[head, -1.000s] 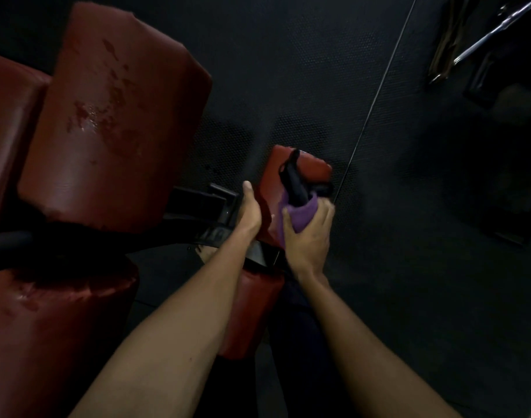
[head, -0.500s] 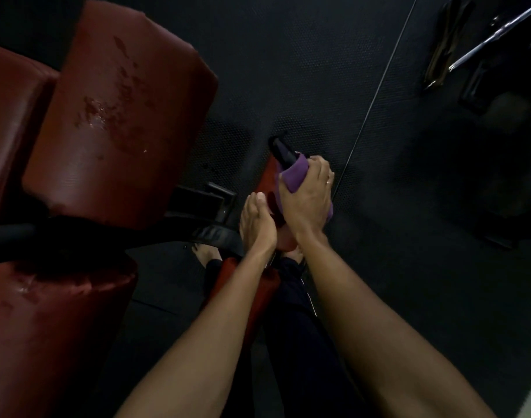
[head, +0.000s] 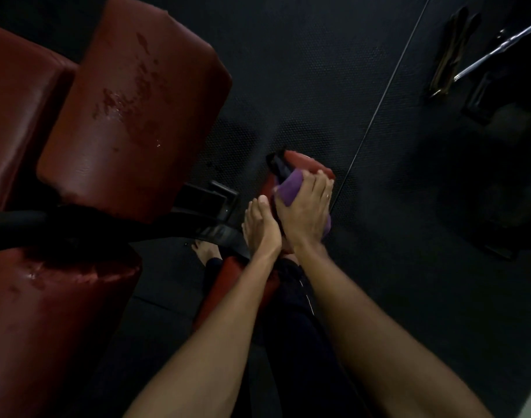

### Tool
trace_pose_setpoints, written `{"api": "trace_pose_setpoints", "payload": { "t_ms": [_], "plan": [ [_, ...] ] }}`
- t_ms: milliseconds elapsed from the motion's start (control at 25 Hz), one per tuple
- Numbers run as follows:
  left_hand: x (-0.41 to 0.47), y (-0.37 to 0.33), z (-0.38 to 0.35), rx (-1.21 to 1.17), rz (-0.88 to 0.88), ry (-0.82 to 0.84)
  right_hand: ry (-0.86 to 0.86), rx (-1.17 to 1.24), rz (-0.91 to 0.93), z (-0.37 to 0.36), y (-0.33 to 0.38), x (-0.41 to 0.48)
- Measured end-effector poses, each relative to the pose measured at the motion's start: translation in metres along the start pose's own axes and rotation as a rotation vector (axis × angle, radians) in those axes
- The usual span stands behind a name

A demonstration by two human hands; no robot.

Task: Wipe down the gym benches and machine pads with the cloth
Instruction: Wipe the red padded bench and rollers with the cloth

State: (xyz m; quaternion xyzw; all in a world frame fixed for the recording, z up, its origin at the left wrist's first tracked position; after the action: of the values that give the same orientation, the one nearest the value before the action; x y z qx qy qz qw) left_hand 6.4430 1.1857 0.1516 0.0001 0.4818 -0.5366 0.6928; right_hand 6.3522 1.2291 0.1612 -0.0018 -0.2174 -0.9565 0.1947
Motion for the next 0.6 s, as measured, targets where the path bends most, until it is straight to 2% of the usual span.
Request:
{"api": "trace_pose_setpoints", "payload": {
  "t_ms": [80, 200, 280, 320, 400, 440, 480, 560, 600],
  "plan": [
    [0.006, 0.0, 0.002, 0.02, -0.026, 0.036, -0.017, 0.066, -0.106, -0.001, 0.0, 0.027],
    [0.031, 0.005, 0.002, 0.01, 0.11, 0.112, -0.063, 0.201, -0.368, 0.01, -0.013, 0.004],
    [0.047, 0.001, 0.0, -0.091, 0.243, 0.191, -0.017, 0.233, -0.512, 0.02, -0.021, -0.04],
    [0.056, 0.001, -0.005, -0.175, 0.298, 0.212, 0.02, 0.226, -0.486, 0.025, -0.02, -0.062],
    [0.064, 0.001, -0.016, -0.267, 0.359, 0.268, 0.086, 0.198, -0.317, 0.027, -0.014, -0.095],
    [0.062, 0.002, -0.017, -0.21, 0.365, 0.28, 0.112, 0.166, -0.238, 0.025, -0.009, -0.102],
    [0.056, 0.006, -0.015, -0.136, 0.316, 0.237, 0.12, 0.126, -0.192, 0.022, -0.004, -0.103],
    [0.042, 0.015, -0.014, -0.118, 0.224, 0.041, 0.096, 0.066, -0.131, 0.013, 0.004, -0.085],
    [0.024, 0.004, -0.005, -0.094, 0.175, 0.015, 0.082, 0.051, -0.079, 0.008, 0.007, -0.067]
  ]
}}
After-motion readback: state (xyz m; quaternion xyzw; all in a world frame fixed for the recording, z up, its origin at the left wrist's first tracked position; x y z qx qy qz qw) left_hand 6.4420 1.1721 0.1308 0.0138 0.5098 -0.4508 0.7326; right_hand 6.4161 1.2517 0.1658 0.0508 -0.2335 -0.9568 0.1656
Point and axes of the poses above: each hand's wrist, its own x-axis towards the middle knuckle, its own z-axis out of the back of the hand, y = z × x, the point moved 3 cm from there along x, towards the middle knuckle, and after that the axes turned 12 degrees about -y, right-handed, at the moved point
